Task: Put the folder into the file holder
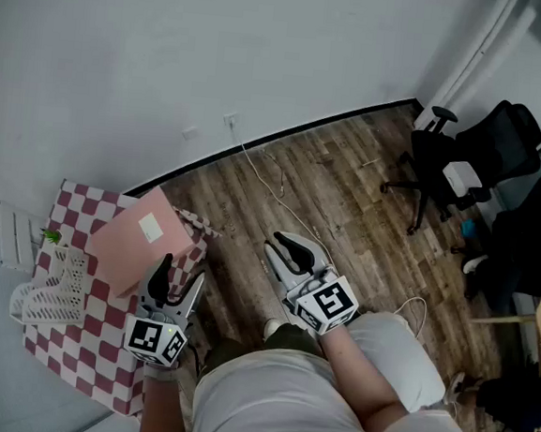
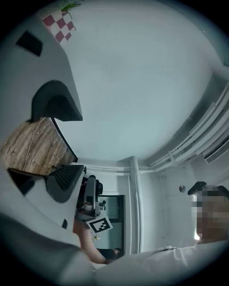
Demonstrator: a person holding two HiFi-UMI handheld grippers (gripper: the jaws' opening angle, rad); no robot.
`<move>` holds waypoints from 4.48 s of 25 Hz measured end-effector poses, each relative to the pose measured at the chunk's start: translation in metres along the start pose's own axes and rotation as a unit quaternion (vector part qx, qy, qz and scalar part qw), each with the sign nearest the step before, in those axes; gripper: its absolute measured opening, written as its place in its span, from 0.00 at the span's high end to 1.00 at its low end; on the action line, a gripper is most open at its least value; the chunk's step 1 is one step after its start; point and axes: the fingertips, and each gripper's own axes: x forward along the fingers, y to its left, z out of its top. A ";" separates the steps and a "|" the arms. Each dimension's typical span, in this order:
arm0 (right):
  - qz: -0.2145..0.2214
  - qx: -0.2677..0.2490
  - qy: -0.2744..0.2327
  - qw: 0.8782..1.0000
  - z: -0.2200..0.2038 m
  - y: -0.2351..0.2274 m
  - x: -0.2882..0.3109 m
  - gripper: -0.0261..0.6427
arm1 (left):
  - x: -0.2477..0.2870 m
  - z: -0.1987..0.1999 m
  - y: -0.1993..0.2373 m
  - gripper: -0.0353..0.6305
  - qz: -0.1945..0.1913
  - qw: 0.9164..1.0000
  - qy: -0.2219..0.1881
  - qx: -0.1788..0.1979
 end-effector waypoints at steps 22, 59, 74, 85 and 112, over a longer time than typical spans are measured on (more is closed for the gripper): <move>0.060 0.137 0.047 0.988 -0.047 -0.069 0.091 0.65 | 0.063 -0.039 0.070 0.49 0.074 0.995 0.036 -0.057; 0.343 0.353 0.461 0.738 -0.262 0.014 0.294 0.53 | -0.005 -0.125 0.193 0.49 0.422 0.872 0.069 -0.237; 0.398 0.425 0.493 0.646 -0.290 0.058 0.280 0.52 | -0.026 -0.157 0.133 0.49 0.510 0.810 0.078 -0.281; 0.405 0.425 0.512 0.627 -0.279 0.062 0.286 0.52 | -0.027 -0.155 0.135 0.49 0.528 0.799 0.065 -0.282; 0.426 0.317 0.460 0.712 -0.125 0.112 0.375 0.53 | 0.012 -0.122 0.192 0.49 0.436 0.876 0.104 -0.179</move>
